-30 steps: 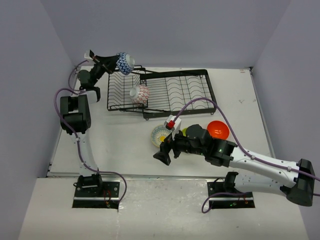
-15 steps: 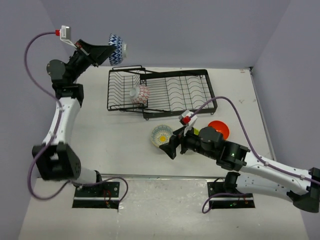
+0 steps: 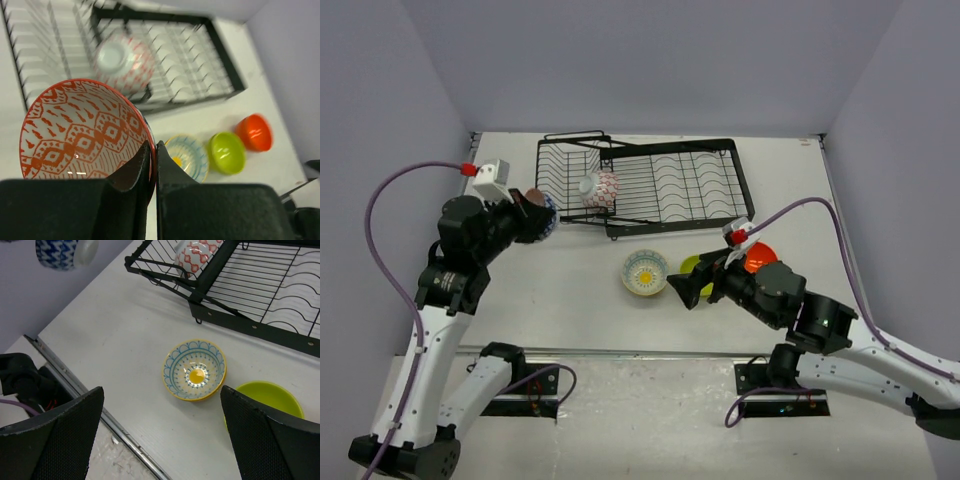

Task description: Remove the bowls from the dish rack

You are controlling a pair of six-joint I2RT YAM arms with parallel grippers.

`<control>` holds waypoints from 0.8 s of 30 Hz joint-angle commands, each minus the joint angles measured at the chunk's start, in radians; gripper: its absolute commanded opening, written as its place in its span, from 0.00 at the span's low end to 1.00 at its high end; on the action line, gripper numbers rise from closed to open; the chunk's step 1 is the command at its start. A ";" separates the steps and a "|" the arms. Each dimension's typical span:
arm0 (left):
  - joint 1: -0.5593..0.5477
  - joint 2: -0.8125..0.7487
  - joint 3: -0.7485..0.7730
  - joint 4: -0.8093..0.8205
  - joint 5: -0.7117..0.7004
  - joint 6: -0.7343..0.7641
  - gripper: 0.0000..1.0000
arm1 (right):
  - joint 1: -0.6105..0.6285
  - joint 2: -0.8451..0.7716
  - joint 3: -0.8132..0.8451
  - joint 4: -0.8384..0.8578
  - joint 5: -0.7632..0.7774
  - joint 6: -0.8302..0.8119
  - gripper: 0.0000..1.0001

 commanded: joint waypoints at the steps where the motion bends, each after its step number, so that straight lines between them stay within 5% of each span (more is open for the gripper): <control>1: -0.028 -0.050 -0.015 -0.270 -0.189 0.117 0.00 | 0.002 -0.011 0.038 -0.064 0.063 0.024 0.99; 9: -0.119 0.002 -0.174 -0.318 -0.356 0.075 0.00 | 0.002 0.017 0.089 -0.165 0.134 0.051 0.99; 17: -0.517 0.223 -0.156 -0.315 -0.691 -0.137 0.00 | 0.002 0.058 0.139 -0.186 0.099 0.044 0.99; 24: -0.633 0.461 -0.200 -0.185 -0.823 -0.226 0.00 | -0.016 0.119 0.142 -0.170 0.108 0.027 0.99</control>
